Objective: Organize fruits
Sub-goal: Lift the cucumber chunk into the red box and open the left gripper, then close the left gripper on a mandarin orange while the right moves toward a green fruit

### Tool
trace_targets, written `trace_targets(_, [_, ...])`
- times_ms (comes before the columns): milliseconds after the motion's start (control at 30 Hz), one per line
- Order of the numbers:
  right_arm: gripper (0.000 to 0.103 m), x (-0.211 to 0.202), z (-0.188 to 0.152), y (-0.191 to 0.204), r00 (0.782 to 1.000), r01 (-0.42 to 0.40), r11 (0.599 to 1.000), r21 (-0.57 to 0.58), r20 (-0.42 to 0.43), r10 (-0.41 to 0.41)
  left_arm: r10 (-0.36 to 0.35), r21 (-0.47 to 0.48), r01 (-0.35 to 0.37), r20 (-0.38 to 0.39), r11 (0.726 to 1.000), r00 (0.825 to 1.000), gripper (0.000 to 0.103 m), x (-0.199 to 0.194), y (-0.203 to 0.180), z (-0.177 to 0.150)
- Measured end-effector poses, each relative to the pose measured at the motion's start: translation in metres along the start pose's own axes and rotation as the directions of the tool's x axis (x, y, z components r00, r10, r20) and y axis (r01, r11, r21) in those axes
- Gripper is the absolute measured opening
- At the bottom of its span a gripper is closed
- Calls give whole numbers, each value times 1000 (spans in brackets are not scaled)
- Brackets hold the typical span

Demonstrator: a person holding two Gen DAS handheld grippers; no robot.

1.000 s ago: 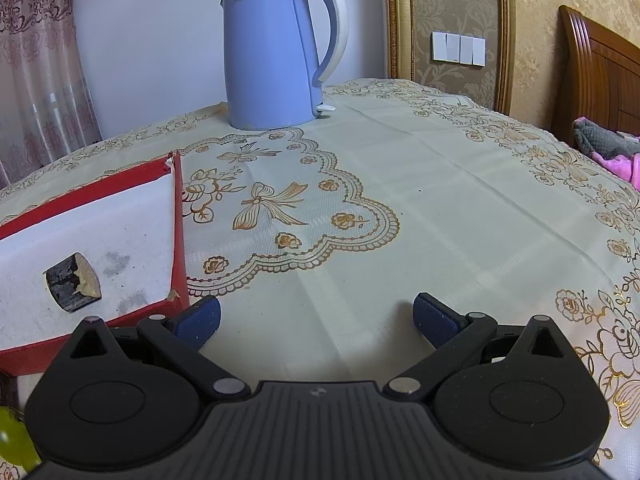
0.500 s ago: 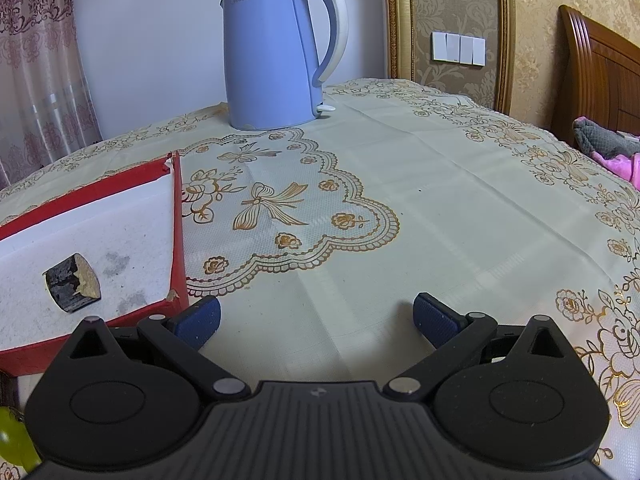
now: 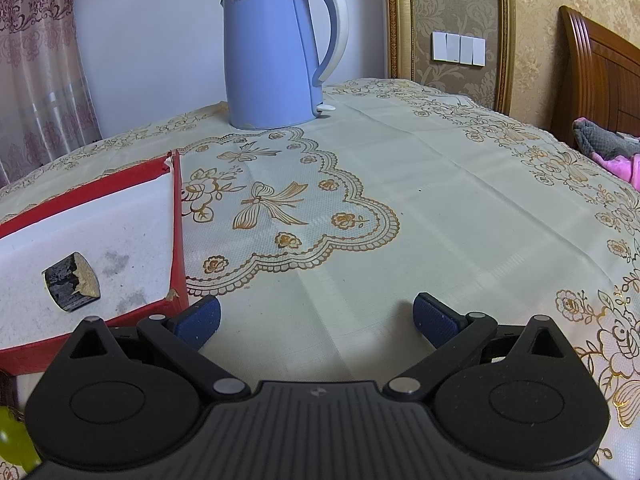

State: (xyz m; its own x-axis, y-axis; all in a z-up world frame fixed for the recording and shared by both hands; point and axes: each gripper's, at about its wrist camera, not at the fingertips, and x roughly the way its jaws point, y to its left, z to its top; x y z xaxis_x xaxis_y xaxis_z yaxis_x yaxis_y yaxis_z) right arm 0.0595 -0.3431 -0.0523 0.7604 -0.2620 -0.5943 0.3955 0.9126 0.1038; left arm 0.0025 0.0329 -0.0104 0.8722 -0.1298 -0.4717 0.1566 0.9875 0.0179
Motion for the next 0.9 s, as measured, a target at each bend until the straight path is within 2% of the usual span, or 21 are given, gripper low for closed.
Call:
trace_targets(300, [103,0,0,0,1000,1,1000,0,-1,-1,-33,64,36,-45,997,998,100,10,-10,-11])
trace_targets(433, [103,0,0,0,1000,1,1000,0,-1,-1,-35,74,39,-56,997,998,97,14,-13,-14])
trace_targets(500, [103,0,0,0,1000,1,1000,0,-1,-1,-43,86,48,-66,995,997,91,17,-14,-15])
trace_targets(567, [103,0,0,0,1000,1,1000,0,-1,-1,-62,92,70,-87,993,994,70,21,-15,-16])
trace_targets(633, [103,0,0,0,1000,2,1000,-1,-1,-2,-96,72,103,-97,992,991,58,22,-15,-15])
trace_targets(767, [103,0,0,0,1000,2,1000,-1,-1,-2,-93,104,105,-108,989,990,51,26,-21,-18])
trace_targets(900, [103,0,0,0,1000,2,1000,-1,-1,-2,-98,67,105,-99,992,990,43,29,-22,-21])
